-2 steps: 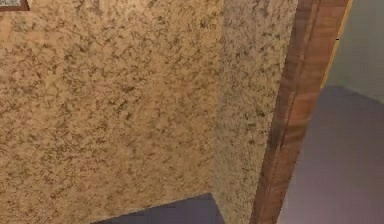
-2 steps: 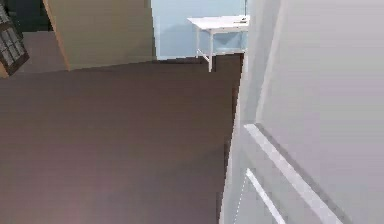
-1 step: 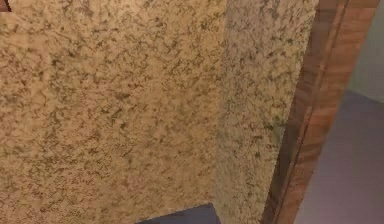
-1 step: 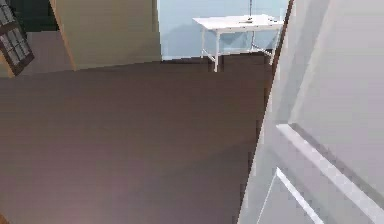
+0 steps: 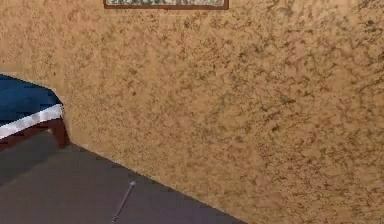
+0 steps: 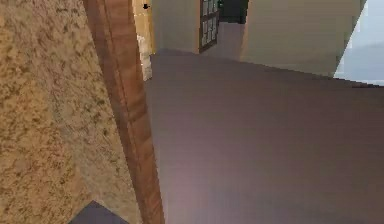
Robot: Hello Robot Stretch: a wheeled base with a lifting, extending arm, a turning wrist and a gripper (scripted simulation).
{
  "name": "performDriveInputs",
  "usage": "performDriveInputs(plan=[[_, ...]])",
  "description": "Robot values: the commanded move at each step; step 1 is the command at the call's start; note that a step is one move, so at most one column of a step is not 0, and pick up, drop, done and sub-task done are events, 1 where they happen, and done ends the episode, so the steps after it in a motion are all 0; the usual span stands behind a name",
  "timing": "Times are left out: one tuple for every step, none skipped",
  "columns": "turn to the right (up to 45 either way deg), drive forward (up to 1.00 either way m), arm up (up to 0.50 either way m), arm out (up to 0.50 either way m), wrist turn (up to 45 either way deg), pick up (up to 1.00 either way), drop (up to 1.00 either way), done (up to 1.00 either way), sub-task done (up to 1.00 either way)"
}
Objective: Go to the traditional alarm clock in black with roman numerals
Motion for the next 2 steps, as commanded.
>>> performDriveInputs(plan=[[-45.0, 0.0, 0.0, 0.0, 0.0, 0.0, 0.0, 0.0, 0.0], [-42.0, 0.0, 0.0, 0.0, 0.0, 0.0, 0.0, 0.0, 0.0]])
